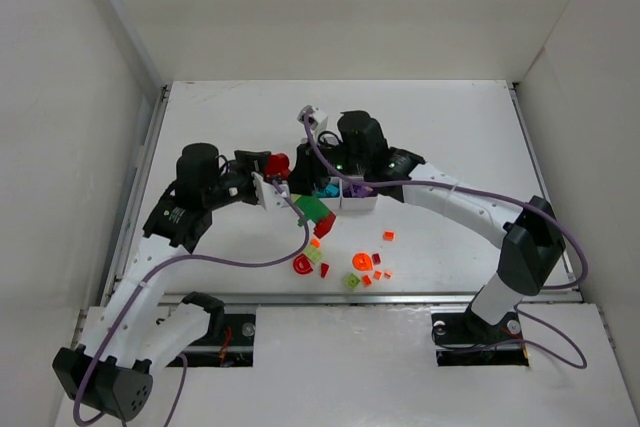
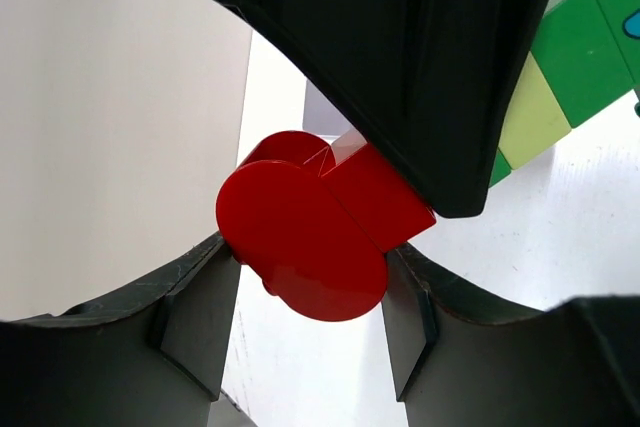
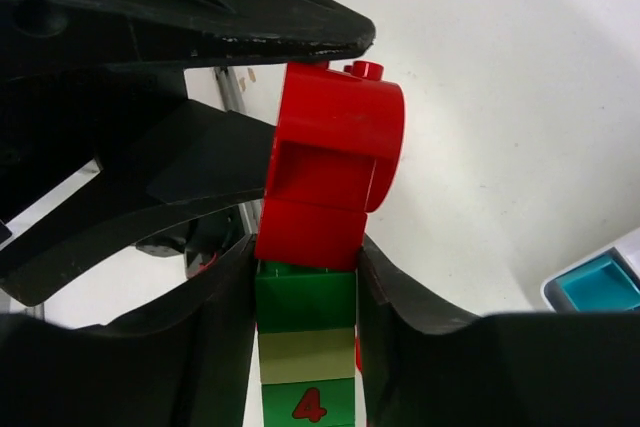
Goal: Sort the legos into containers by color
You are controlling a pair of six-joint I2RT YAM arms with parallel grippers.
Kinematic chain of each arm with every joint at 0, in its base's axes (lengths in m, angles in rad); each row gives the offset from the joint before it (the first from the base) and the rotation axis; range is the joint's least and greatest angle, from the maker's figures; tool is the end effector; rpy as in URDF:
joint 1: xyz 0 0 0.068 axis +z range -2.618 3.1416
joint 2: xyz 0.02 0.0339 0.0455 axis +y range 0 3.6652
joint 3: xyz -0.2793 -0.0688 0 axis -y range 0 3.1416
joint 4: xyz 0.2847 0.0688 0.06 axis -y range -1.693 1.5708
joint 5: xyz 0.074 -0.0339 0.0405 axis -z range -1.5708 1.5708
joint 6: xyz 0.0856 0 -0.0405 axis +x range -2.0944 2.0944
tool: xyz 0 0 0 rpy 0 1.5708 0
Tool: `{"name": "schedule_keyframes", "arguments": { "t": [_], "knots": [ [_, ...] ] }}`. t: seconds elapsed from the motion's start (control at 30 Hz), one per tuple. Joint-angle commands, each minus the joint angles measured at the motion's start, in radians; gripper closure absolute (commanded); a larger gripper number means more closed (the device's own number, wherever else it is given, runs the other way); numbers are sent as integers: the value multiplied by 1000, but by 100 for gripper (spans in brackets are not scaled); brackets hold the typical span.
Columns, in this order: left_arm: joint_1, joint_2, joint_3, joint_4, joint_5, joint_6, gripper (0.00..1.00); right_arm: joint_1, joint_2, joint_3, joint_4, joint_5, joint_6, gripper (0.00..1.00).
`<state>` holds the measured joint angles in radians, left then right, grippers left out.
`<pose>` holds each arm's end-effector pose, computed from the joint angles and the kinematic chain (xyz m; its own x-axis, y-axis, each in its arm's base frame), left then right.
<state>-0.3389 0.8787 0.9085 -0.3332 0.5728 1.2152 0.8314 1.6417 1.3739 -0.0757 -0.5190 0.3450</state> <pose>0.2334 -0.1315 0.3534 0.6211 0.6164 -0.4840 0.5312 0.1230 0.8382 0.2853 0.3758 0.3247 -0.5370 -0.1530 -0.8296 -0.8232 0.3100 0.4756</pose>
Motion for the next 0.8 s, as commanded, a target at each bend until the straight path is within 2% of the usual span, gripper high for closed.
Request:
{"name": "schedule_keyframes", "arguments": {
  "t": [0.0, 0.03, 0.1, 0.17, 0.2, 0.23, 0.3, 0.37, 0.5, 0.67, 0.77],
  "knots": [
    [-9, -29, 0, 34, 82, -22, 100, 5, 10, 28, 44, -10, -18, 98],
    [-9, -43, -9, 34, 82, -22, 96, 5, 10, 28, 44, -10, -18, 100],
    [-9, -57, -19, 34, 107, -13, 69, 5, 10, 28, 44, -10, -18, 100],
    [-9, -92, -31, 22, 136, 0, 55, 5, 1, 10, 44, -1, -29, 100],
    [-9, -92, -42, 13, 136, 0, 44, 5, -8, -4, 44, 22, -43, 100],
    [-9, -105, -42, 0, 153, -11, 23, 5, -8, -24, 44, 36, -43, 100],
    [-9, -115, -42, -36, 166, -49, 11, 5, -43, -44, 44, 66, -95, 100],
    [-9, -115, -11, -58, 177, -129, 4, 5, -77, -74, 44, 122, -138, 100],
    [-9, -66, 64, -162, 271, -192, 1, 5, -120, -107, 44, 184, -266, 100],
    [-9, 61, 182, -294, 424, -212, 1, -31, -157, -116, 21, 145, -403, 100],
    [-9, 187, 294, -452, 463, -142, 4, -31, -198, -140, -15, 136, -515, 100]
  ]
}}
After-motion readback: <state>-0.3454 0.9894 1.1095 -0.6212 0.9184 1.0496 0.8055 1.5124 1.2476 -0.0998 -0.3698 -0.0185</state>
